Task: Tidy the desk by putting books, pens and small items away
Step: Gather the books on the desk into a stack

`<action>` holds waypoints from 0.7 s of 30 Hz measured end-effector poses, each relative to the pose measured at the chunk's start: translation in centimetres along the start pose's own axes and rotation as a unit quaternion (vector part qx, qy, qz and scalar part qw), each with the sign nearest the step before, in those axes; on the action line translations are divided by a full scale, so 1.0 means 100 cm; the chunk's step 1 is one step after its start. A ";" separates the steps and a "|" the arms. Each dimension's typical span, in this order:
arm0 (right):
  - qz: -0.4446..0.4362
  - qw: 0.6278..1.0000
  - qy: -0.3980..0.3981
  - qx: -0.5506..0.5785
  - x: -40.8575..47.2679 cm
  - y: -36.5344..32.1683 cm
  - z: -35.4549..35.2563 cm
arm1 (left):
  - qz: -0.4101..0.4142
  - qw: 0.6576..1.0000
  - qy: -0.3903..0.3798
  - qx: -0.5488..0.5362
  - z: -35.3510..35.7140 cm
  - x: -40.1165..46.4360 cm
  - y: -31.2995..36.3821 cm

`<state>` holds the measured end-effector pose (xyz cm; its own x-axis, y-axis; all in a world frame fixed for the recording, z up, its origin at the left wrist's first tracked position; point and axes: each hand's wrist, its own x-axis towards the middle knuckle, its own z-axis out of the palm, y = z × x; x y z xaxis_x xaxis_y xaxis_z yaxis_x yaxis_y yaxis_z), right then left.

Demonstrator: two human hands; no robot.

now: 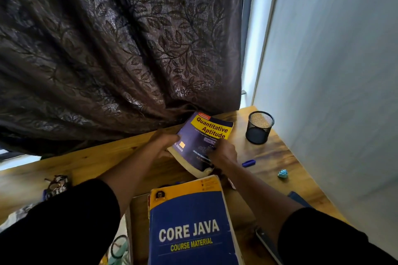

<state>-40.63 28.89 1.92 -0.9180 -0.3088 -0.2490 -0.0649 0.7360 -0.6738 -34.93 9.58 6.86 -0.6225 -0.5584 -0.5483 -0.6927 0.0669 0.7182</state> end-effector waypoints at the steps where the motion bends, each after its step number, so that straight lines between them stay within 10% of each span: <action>1: 0.013 1.000 -0.007 0.007 0.000 -0.002 -0.002 | 0.005 1.000 -0.010 -0.019 0.000 -0.001 0.004; 11: 0.114 0.966 -0.032 0.230 -0.009 -0.012 -0.046 | 0.034 0.996 -0.031 -0.080 0.007 -0.029 0.064; 18: 0.190 0.764 -0.178 0.590 -0.046 -0.002 -0.079 | 0.043 0.979 -0.026 -0.198 0.001 -0.071 0.052; 21: 0.159 0.753 -0.199 0.607 -0.062 0.008 -0.081 | 0.037 0.966 -0.059 -0.249 -0.012 -0.103 0.021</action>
<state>-38.13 36.28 8.56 -0.6064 -0.5673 -0.5572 0.7600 -0.2075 -0.6159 -29.59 14.49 14.52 -0.7214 -0.4676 -0.5109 -0.4014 -0.3189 0.8586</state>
